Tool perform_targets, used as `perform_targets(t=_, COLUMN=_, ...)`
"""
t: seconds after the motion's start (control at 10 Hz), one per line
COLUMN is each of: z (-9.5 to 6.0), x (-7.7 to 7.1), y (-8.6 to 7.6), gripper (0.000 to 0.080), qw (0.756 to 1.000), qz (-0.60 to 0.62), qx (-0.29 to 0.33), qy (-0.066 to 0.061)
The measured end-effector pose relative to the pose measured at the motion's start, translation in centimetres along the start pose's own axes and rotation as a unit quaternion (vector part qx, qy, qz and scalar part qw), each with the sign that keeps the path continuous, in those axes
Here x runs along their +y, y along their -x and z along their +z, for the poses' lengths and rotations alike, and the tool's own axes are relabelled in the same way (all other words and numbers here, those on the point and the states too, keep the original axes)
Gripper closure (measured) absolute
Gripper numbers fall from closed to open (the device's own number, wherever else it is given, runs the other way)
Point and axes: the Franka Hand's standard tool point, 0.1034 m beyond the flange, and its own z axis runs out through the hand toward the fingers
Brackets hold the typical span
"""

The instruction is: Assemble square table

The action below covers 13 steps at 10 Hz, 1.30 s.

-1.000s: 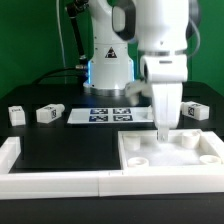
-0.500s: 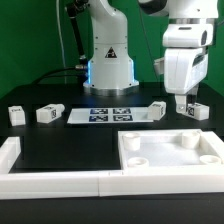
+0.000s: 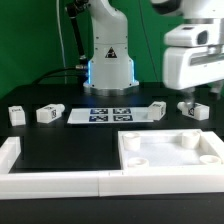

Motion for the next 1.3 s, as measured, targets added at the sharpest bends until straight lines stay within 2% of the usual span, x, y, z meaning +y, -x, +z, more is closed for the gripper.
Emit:
perform_targets(t=0.1, z=-0.2, x=-2.2, y=-0.2, gripper=0.0151, qw=1.000, qz=0.004, qx=0.003, qy=0.000)
perform_targets(t=0.2, z=-0.2, x=-3.3, y=-0.3, gripper=0.0151, qw=1.000, qz=-0.002, qx=-0.001, qy=-0.001)
perform_targets(t=0.4, z=-0.2, x=-3.1, y=-0.2, gripper=0.0151, qw=1.000, qz=-0.003, qx=-0.009, qy=-0.001)
perform_targets(t=0.5, z=-0.1, x=-3.2, y=0.3, gripper=0.0151, qw=0.999, qz=-0.005, qx=-0.036, qy=-0.001)
perform_targets(t=0.6, z=0.0, x=-3.7, y=0.7, gripper=0.0151, qw=0.997, qz=0.010, qx=-0.081, qy=0.000)
perform_targets(t=0.7, z=0.9, x=-5.2, y=1.2, gripper=0.0151, qw=0.993, qz=0.024, qx=-0.114, qy=0.000)
perform_targets(t=0.8, z=1.5, x=-6.1, y=3.0, gripper=0.0151, qw=0.986, qz=0.012, qx=-0.167, qy=0.001)
perform_targets(t=0.9, z=1.8, x=-6.2, y=4.5, gripper=0.0151, qw=0.979, qz=0.011, qx=-0.206, qy=-0.001)
perform_targets(t=1.0, z=1.8, x=-5.7, y=5.1, gripper=0.0151, qw=0.971, qz=0.019, qx=-0.237, qy=-0.006)
perform_targets(t=1.3, z=2.0, x=-6.1, y=5.2, gripper=0.0151, qw=0.941, qz=0.020, qx=-0.337, qy=-0.008)
